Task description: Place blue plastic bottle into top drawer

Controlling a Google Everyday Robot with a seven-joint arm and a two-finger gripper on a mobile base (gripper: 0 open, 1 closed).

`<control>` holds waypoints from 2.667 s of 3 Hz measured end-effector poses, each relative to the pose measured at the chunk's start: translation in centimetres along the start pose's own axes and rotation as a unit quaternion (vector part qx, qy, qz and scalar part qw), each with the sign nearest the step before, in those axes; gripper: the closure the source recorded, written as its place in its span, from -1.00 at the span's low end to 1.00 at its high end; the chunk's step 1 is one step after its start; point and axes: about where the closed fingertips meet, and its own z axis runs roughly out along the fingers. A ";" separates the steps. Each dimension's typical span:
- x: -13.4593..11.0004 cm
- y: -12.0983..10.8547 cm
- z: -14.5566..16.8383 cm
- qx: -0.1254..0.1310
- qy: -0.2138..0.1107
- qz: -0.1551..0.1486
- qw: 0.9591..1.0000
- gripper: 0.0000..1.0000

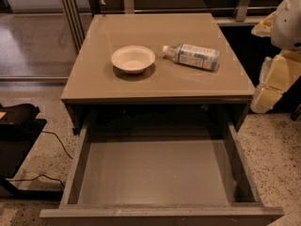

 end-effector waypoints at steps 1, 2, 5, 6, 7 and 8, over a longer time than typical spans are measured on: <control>-1.1 -3.5 0.4 0.019 -0.039 -0.003 0.999 -1.00; -2.2 -7.9 1.3 0.048 -0.116 -0.007 0.992 -1.00; -2.9 -9.6 3.4 0.064 -0.143 -0.013 0.988 -1.00; -3.1 -12.2 6.8 0.052 -0.167 -0.007 0.985 -1.00; -3.4 -15.1 10.7 0.018 -0.194 0.013 0.981 -1.00; -3.7 -18.1 13.8 -0.001 -0.208 0.031 0.978 -1.00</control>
Offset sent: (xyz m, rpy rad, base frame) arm 0.1304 -0.0098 0.0255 0.3480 -0.2791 0.0812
